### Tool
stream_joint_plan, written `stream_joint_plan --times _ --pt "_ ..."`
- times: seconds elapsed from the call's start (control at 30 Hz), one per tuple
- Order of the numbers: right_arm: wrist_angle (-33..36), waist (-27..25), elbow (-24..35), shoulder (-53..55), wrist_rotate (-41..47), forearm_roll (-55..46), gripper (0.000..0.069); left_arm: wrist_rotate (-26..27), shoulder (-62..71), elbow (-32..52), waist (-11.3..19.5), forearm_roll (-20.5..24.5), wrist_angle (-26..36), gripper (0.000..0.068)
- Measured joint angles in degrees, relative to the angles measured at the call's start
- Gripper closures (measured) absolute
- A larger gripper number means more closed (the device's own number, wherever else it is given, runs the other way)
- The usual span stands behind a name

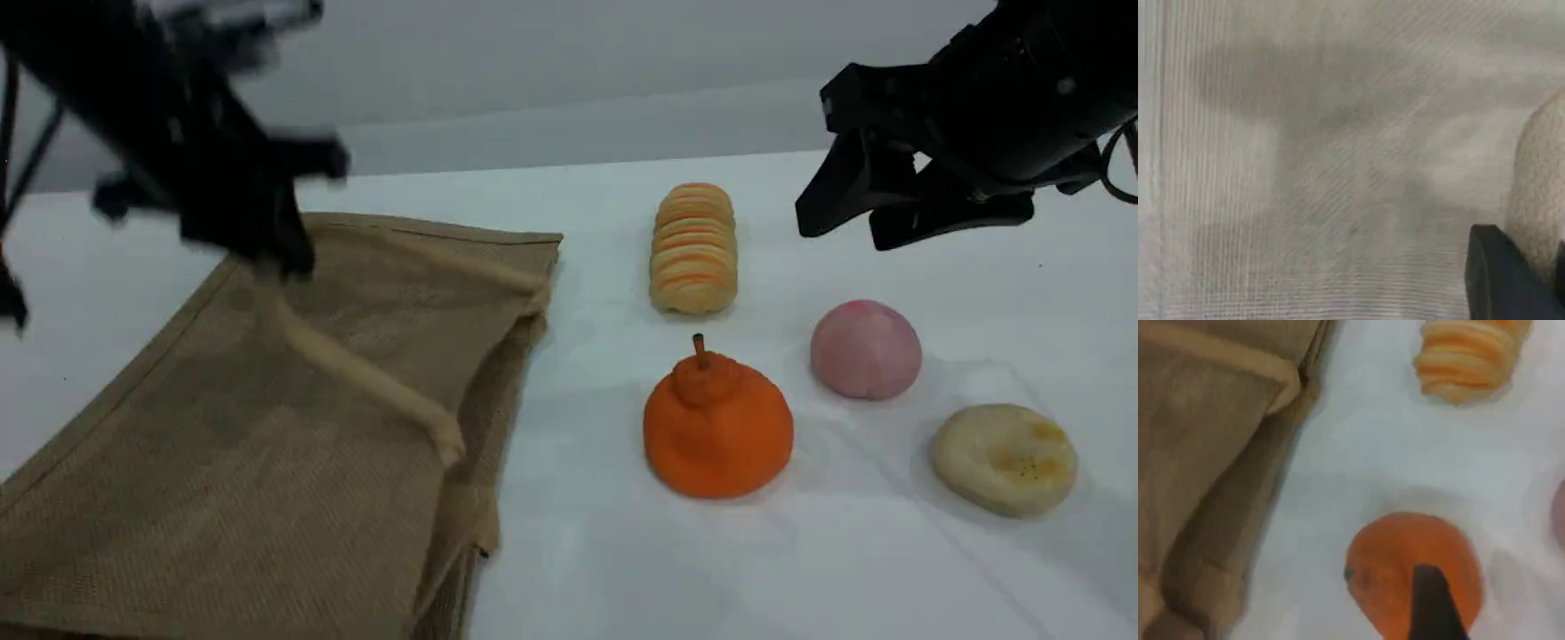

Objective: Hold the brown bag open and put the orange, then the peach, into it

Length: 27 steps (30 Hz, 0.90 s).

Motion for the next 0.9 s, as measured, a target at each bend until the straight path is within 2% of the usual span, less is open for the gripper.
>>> stream_joint_plan --times 0.33,0.53,0.7,0.9 --pt "2.3 0.0 0.0 0.0 -2.5 1.8 0.0328 8.4 -11.2 -16.8 0.0 -0.1 21.4 0.0608" --pt "2.8 0.0 0.0 0.0 -7.8 7.3 0.0328 16.7 -11.3 -25.8 0.0 -4.5 34.1 0.0608" --pt "4.9 0.0 0.0 0.0 -11.3 8.9 0.0328 23.6 -11.3 -30.2 0.0 -10.9 36.5 0.0608" --pt "5.3 0.0 0.0 1.4 -12.0 9.6 0.0328 26.9 -11.3 -32.1 0.0 -15.9 36.4 0.0608"
